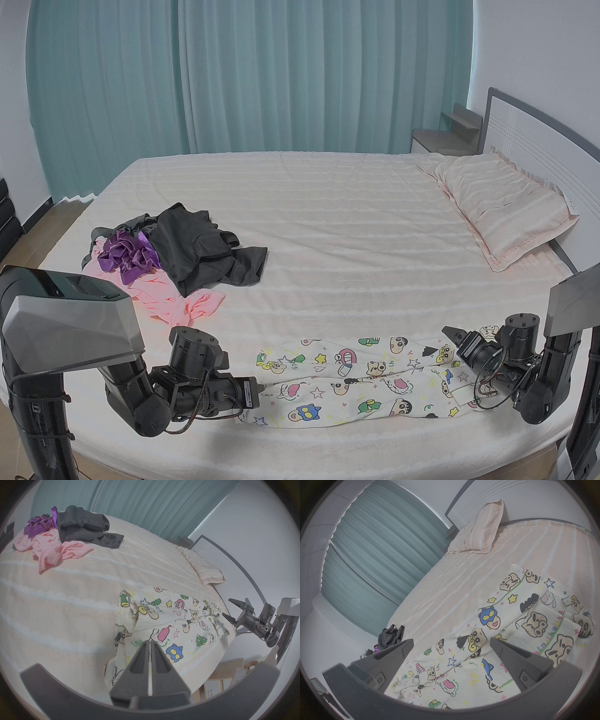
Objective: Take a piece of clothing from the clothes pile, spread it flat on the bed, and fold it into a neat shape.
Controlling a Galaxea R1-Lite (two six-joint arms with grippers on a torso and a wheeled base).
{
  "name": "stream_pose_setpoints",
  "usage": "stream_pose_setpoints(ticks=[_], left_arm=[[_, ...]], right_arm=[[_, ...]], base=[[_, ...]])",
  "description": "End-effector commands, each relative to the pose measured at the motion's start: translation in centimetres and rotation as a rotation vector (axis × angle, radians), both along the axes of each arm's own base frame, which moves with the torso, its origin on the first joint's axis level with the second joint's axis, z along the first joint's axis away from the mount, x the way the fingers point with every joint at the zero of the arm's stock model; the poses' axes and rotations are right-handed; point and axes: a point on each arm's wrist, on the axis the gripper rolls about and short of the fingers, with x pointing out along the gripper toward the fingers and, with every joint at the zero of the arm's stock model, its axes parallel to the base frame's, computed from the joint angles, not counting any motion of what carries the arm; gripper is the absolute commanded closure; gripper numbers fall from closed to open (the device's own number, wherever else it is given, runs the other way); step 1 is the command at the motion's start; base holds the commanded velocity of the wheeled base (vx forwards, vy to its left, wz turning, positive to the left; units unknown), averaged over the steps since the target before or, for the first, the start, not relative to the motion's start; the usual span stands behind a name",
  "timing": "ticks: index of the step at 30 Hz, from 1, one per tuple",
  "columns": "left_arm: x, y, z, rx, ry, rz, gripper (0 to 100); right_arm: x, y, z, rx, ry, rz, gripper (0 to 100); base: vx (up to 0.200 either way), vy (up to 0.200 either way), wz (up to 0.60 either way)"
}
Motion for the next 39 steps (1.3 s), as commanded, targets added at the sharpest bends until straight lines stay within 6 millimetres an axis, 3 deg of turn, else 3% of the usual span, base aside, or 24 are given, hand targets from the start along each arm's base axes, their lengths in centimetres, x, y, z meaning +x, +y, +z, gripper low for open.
stream_pose_setpoints(ticks=[1, 5, 10, 11, 16, 23, 29, 39], left_arm=[[-0.2, 0.0, -0.7, 0.011, 0.022, -0.003, 100], [0.1, -0.3, -0.9, 0.005, 0.018, 0.001, 100], [2.7, -0.3, 0.8, -0.115, -0.042, 0.101, 100], [3.3, -0.4, 1.2, -0.149, -0.043, 0.126, 0], [5.0, -0.1, 1.6, -0.19, -0.065, 0.166, 0], [6.6, -0.5, -0.2, -0.177, -0.029, 0.175, 0], [7.3, -1.2, -1.1, -0.181, -0.025, 0.168, 0], [7.2, -1.7, -0.8, -0.207, -0.029, 0.127, 0]], right_arm=[[0.0, 0.0, 0.1, 0.002, -0.011, -0.002, 0], [-0.1, -0.1, 0.2, 0.002, -0.009, -0.002, 0], [-0.1, 0.0, 0.1, 0.001, -0.008, 0.0, 0], [-0.1, 0.0, 0.1, 0.001, -0.008, 0.0, 0], [-0.1, 0.0, 0.1, 0.001, -0.008, 0.0, 0], [-0.1, 0.0, 0.0, 0.001, -0.003, 0.003, 0], [-0.1, 0.0, -0.1, 0.0, 0.0, 0.003, 0], [-0.1, 0.0, -0.2, 0.0, 0.001, 0.003, 0]], base=[[0.0, 0.0, 0.0], [0.0, 0.0, 0.0], [0.0, 0.0, 0.0], [0.0, 0.0, 0.0], [0.0, 0.0, 0.0], [0.0, 0.0, 0.0], [0.0, 0.0, 0.0], [0.0, 0.0, 0.0]])
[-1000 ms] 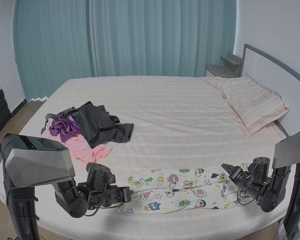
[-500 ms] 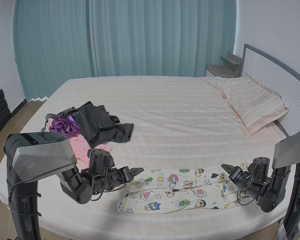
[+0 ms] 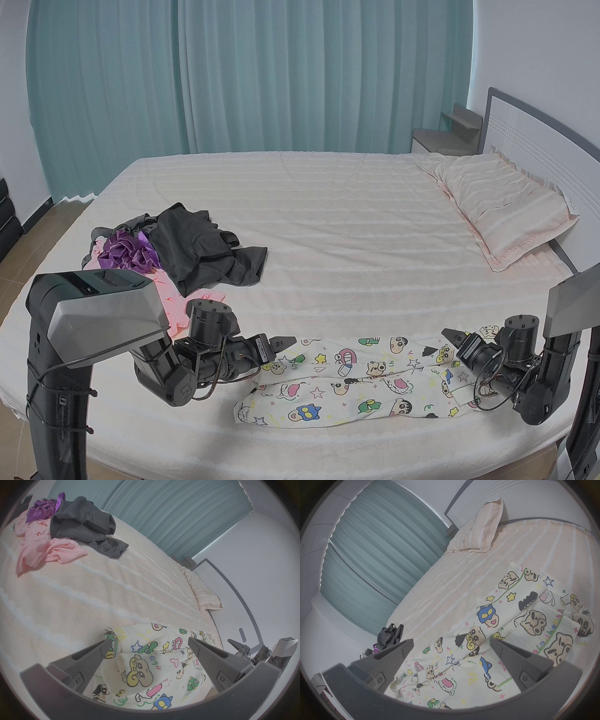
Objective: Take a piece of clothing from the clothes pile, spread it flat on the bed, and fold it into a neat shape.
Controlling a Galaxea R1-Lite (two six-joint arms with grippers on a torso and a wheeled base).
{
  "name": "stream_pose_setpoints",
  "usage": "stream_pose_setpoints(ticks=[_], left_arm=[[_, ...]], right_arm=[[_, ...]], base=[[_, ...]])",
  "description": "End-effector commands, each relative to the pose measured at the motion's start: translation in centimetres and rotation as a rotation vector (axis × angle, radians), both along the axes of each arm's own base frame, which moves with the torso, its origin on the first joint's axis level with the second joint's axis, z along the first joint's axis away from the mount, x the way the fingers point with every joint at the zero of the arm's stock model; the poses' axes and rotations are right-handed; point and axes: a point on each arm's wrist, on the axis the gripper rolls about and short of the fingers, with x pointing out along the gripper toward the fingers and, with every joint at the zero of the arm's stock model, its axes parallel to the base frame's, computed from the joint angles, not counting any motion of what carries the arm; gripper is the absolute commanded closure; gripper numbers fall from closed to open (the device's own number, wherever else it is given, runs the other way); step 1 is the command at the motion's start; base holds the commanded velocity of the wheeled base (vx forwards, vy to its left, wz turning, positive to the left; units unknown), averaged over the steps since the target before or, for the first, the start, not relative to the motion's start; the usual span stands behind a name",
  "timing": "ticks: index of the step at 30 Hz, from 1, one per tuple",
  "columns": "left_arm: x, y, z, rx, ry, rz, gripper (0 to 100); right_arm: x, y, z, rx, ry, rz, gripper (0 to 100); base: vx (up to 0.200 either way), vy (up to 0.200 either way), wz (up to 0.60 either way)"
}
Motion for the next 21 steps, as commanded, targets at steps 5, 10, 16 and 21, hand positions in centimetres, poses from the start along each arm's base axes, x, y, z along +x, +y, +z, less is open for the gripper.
stream_pose_setpoints(ticks=[5, 10, 16, 21], left_arm=[[-0.3, -0.5, -0.2, -0.009, 0.008, -0.036, 0], [-0.2, -0.7, -0.5, -0.022, 0.0, -0.056, 0], [0.3, -0.9, -2.0, 0.024, -0.016, -0.084, 0], [0.6, -0.9, -2.5, 0.054, -0.031, -0.103, 0]], right_arm=[[0.1, 0.0, -0.1, 0.001, -0.005, 0.0, 0], [0.1, 0.1, -0.1, 0.001, -0.005, 0.002, 0], [0.1, 0.2, -0.2, 0.002, -0.002, 0.005, 0], [0.1, 0.2, -0.3, 0.001, 0.0, 0.005, 0]], base=[[0.0, 0.0, 0.0], [0.0, 0.0, 0.0], [0.0, 0.0, 0.0], [0.0, 0.0, 0.0]])
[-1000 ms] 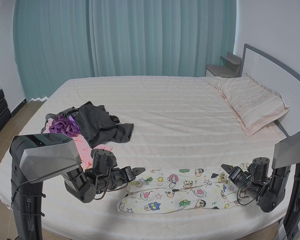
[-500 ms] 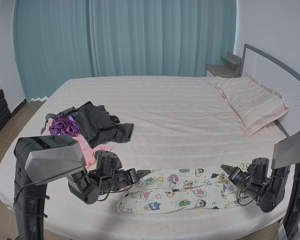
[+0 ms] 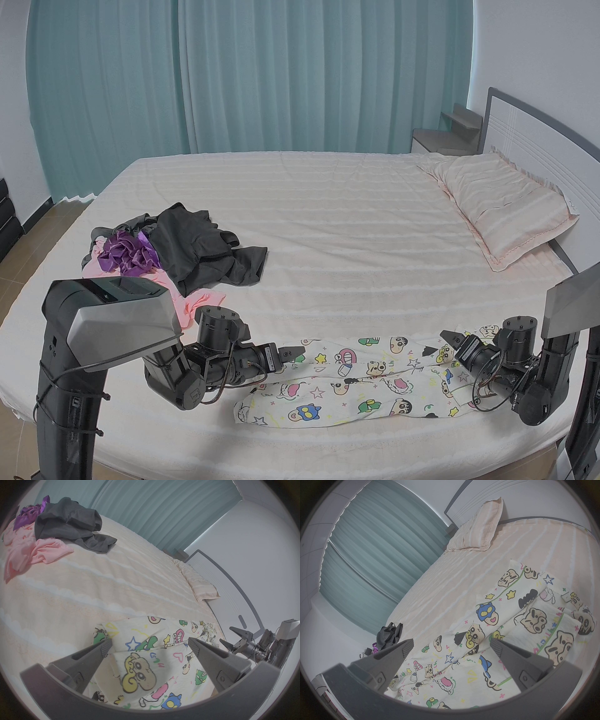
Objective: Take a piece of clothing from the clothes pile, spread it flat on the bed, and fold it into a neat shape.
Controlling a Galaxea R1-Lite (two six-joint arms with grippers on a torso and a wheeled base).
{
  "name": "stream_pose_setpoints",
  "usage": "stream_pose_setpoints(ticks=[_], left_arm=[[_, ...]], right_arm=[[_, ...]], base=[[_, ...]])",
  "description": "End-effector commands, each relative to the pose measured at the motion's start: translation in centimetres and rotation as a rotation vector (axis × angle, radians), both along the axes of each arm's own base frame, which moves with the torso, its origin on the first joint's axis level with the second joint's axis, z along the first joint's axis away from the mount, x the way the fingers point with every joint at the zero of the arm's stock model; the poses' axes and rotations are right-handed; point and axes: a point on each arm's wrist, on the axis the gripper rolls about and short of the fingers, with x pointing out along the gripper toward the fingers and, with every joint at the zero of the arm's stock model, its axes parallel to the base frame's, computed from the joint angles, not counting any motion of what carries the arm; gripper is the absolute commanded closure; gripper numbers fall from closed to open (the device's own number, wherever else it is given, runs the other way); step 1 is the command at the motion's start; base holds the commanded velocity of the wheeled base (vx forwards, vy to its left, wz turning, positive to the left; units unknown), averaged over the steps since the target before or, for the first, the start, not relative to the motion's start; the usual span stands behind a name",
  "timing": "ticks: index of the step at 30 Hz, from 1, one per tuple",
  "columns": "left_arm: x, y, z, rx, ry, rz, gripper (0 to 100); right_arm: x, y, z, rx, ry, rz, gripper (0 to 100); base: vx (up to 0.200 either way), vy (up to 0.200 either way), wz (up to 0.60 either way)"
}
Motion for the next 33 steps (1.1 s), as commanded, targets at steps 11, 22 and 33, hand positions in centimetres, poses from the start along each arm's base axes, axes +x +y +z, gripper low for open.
stream_pose_setpoints(ticks=[11, 22, 33], left_arm=[[-0.2, 0.2, -1.0, 0.014, 0.029, 0.0, 100], [-0.1, 0.7, 1.6, -0.009, -0.031, 0.023, 100], [-0.4, 0.4, 5.2, -0.044, -0.116, 0.016, 100]], right_arm=[[0.1, 0.1, 0.0, 0.003, -0.01, 0.001, 0], [0.1, 0.0, 0.0, 0.003, -0.011, 0.0, 0], [-0.2, -1.6, 0.3, -0.022, -0.005, -0.086, 0]], base=[[0.0, 0.0, 0.0], [0.0, 0.0, 0.0], [0.0, 0.0, 0.0]])
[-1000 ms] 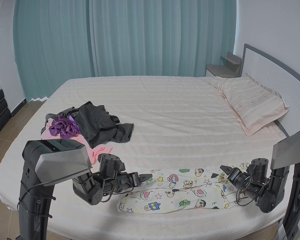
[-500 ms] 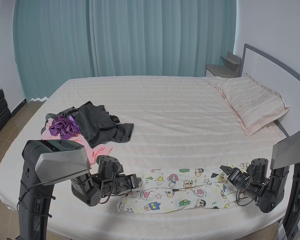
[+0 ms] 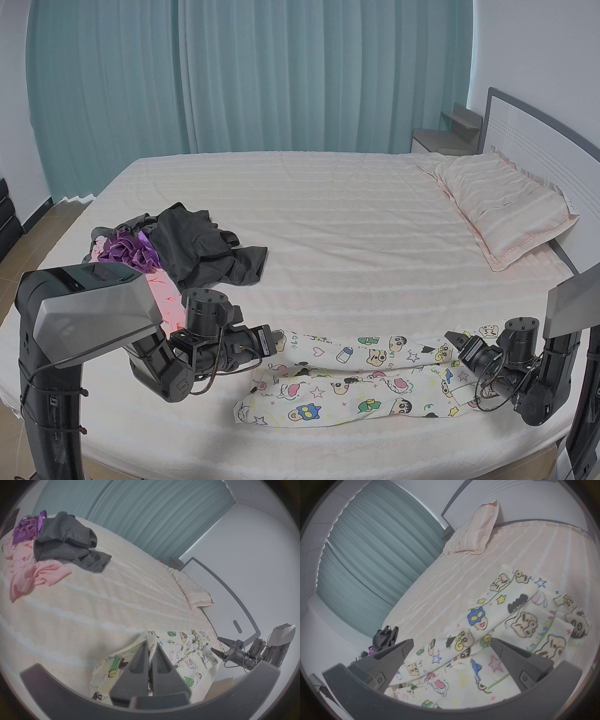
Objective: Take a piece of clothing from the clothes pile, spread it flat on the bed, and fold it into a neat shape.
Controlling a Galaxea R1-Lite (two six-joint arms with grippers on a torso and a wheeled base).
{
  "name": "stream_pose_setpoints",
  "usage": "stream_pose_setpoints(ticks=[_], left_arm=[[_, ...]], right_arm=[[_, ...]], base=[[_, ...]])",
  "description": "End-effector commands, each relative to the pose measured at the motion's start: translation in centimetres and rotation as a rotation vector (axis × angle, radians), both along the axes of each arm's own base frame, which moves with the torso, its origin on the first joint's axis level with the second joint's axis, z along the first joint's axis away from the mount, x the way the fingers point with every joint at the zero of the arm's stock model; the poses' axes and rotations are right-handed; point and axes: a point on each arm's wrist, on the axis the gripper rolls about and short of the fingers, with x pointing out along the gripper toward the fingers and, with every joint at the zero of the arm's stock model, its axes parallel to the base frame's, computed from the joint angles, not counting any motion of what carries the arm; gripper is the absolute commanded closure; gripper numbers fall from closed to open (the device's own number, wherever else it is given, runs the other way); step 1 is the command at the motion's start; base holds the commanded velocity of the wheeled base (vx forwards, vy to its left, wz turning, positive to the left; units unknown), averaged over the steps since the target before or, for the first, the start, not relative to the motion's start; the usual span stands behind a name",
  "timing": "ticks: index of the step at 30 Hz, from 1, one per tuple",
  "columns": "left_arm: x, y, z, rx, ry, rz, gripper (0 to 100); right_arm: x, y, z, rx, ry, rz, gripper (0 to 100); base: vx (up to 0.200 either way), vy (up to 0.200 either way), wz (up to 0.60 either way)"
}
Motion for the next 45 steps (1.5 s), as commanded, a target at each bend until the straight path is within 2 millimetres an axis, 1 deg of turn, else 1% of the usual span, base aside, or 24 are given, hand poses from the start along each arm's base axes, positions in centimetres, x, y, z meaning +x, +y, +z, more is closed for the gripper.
stream_pose_setpoints(ticks=[1, 2, 4, 5, 7, 9, 10, 11, 14, 19, 21, 23, 29, 31, 33, 34, 40, 45], left_arm=[[0.0, -0.2, 1.5, -0.015, -0.041, -0.002, 100], [0.0, -0.2, 1.7, -0.018, -0.046, -0.002, 100], [0.0, -0.3, 1.8, -0.019, -0.049, -0.002, 100], [0.1, -0.3, 1.8, -0.02, -0.052, -0.002, 100], [0.1, -0.4, 1.9, -0.022, -0.055, -0.004, 100], [0.1, -0.4, 1.9, -0.02, -0.056, 0.0, 100], [0.1, -0.3, 1.9, -0.019, -0.056, 0.002, 100], [0.1, -0.3, 1.9, -0.018, -0.058, 0.006, 100], [0.1, -0.3, 2.0, -0.015, -0.06, 0.014, 100], [0.0, -0.2, 2.2, -0.015, -0.065, 0.018, 100], [0.0, -0.2, 2.2, -0.014, -0.063, 0.018, 100], [0.0, -0.2, 2.1, -0.013, -0.061, 0.018, 100], [0.0, -0.2, 1.9, -0.01, -0.055, 0.018, 100], [-0.1, -0.2, 1.9, -0.009, -0.054, 0.02, 100], [-0.1, -0.2, 1.9, -0.009, -0.054, 0.02, 100], [0.0, -0.1, 1.8, -0.008, -0.053, 0.023, 100], [0.0, 0.0, 1.8, -0.008, -0.053, 0.026, 100], [0.0, 0.1, 1.8, -0.006, -0.054, 0.028, 100]], right_arm=[[0.0, -1.4, 0.3, -0.006, -0.011, -0.063, 0], [0.0, -1.9, 0.2, -0.008, 0.0, -0.08, 0], [-0.1, -2.1, -0.1, -0.007, 0.012, -0.089, 0], [-0.4, -2.5, -0.7, -0.01, 0.048, -0.107, 0], [-0.3, -3.3, -1.3, -0.002, 0.071, -0.147, 0], [0.2, -4.2, -1.8, 0.0, 0.075, -0.186, 0], [0.2, -4.2, -1.8, -0.001, 0.075, -0.189, 0], [0.7, -5.0, -2.2, -0.003, 0.075, -0.22, 0], [1.3, -6.0, -3.0, -0.004, 0.097, -0.26, 0], [2.0, -6.2, -4.1, -0.011, 0.115, -0.281, 0], [2.5, -6.2, -4.4, -0.015, 0.11, -0.287, 0], [3.4, -6.4, -4.9, -0.017, 0.093, -0.298, 0], [4.8, -6.6, -4.9, -0.018, 0.079, -0.305, 0], [5.6, -6.9, -5.0, -0.018, 0.088, -0.316, 0], [5.6, -6.9, -5.0, -0.018, 0.088, -0.316, 0], [6.3, -7.2, -4.9, -0.031, 0.068, -0.349, 100], [6.1, -7.3, -4.2, -0.041, 0.053, -0.372, 100], [5.7, -7.3, -4.2, -0.043, 0.069, -0.373, 100]], base=[[0.0, 0.0, 0.0], [0.0, 0.0, 0.0], [0.0, 0.0, 0.0], [0.0, 0.0, 0.0], [0.0, 0.0, 0.0], [0.0, 0.0, 0.0], [0.0, 0.0, 0.0], [0.0, 0.0, 0.0], [0.0, 0.0, 0.0], [0.0, 0.0, 0.0], [0.0, 0.0, 0.0], [0.0, 0.0, 0.0], [0.0, 0.0, 0.0], [0.0, 0.0, 0.0], [0.0, 0.0, 0.0], [0.0, 0.0, 0.0], [0.0, 0.0, 0.0], [0.0, 0.0, 0.0]])
